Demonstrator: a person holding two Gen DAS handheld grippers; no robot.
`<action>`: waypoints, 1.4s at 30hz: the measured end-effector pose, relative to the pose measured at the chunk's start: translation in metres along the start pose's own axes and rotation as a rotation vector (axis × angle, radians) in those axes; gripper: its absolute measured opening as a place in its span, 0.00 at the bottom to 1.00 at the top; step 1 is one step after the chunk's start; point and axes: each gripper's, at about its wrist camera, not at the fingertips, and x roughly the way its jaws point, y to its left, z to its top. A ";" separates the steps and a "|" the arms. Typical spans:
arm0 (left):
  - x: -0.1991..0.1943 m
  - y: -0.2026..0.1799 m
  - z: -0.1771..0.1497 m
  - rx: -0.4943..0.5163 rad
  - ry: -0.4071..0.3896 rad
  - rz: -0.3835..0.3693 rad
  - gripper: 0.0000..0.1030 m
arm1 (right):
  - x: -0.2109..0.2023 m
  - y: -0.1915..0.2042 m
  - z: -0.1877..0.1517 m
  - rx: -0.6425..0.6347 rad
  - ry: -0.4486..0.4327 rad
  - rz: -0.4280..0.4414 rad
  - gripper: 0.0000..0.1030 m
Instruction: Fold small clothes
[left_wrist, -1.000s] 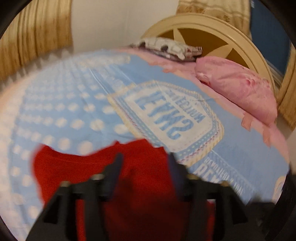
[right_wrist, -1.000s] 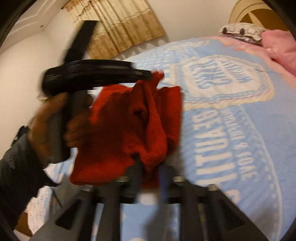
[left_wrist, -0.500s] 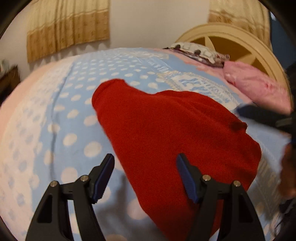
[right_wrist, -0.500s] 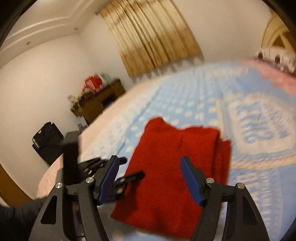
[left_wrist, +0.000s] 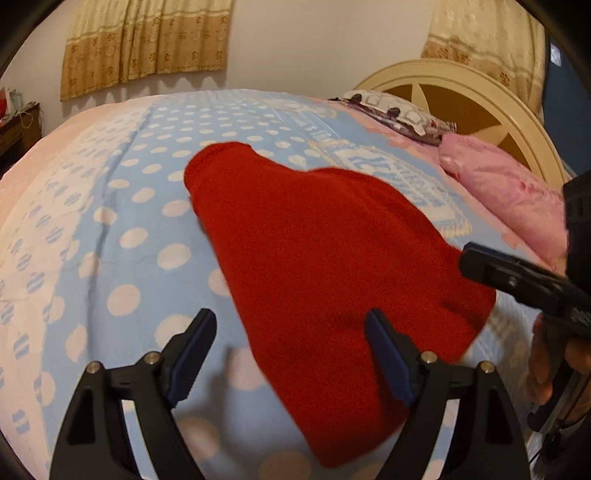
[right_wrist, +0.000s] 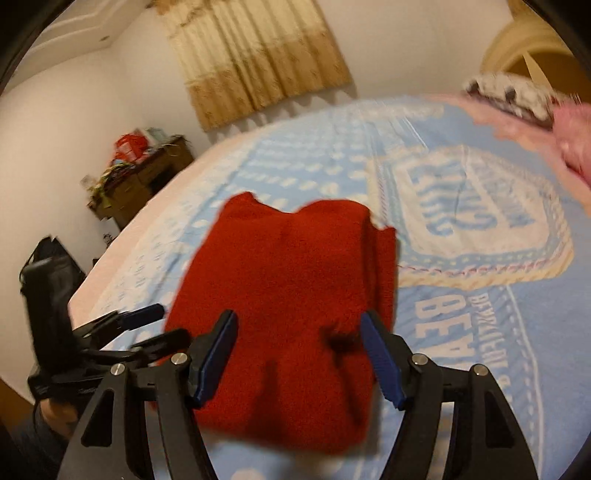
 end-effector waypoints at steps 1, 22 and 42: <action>0.002 -0.003 -0.004 0.013 0.010 0.014 0.84 | -0.004 0.006 -0.005 -0.021 0.005 0.002 0.67; 0.015 0.009 -0.015 -0.072 0.055 -0.011 0.97 | -0.021 0.031 0.006 -0.133 -0.058 -0.063 0.67; -0.001 0.012 0.002 -0.045 -0.009 0.023 0.99 | 0.052 0.017 -0.003 -0.188 0.119 -0.087 0.67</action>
